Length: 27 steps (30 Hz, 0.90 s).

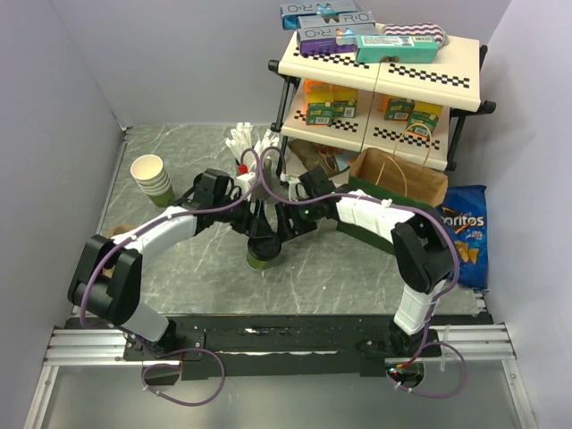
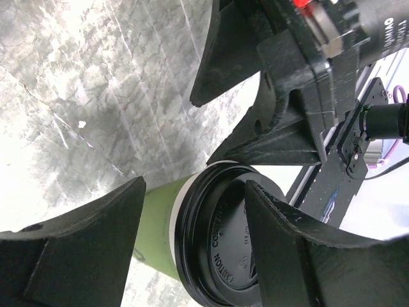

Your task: Pack the takeout coffee

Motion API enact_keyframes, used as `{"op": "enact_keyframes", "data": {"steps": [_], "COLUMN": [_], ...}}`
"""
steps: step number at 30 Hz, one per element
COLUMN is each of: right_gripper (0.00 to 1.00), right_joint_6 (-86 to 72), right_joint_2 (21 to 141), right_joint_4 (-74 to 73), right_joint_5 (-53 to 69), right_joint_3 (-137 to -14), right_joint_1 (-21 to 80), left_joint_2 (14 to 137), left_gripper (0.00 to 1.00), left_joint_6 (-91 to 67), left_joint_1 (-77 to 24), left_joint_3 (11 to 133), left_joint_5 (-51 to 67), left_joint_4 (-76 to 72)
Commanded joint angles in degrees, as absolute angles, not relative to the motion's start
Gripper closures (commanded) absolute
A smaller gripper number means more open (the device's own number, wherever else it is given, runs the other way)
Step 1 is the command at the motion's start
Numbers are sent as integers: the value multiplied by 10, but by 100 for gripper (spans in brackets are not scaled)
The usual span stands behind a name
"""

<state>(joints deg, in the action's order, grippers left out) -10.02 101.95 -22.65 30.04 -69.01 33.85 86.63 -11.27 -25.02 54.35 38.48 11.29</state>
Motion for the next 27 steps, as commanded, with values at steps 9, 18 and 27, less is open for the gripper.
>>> {"op": "enact_keyframes", "data": {"steps": [9, 18, 27], "right_gripper": [30, 30, 30], "right_joint_6": [-115, -118, -115], "right_joint_2": [1032, 1038, 1035], "right_joint_4": [-213, -214, -216], "right_joint_5": [329, 334, 334], "right_joint_3": [-706, -717, -715], "right_joint_1": [335, 336, 337], "left_joint_2": [821, 788, 737], "left_gripper": [32, 31, 28], "left_joint_6": [-85, -65, -52], "left_joint_1": [-243, -222, -185], "left_joint_3": [526, 516, 532], "left_joint_5": [395, 410, 426], "left_joint_4": [105, 115, 173]}}
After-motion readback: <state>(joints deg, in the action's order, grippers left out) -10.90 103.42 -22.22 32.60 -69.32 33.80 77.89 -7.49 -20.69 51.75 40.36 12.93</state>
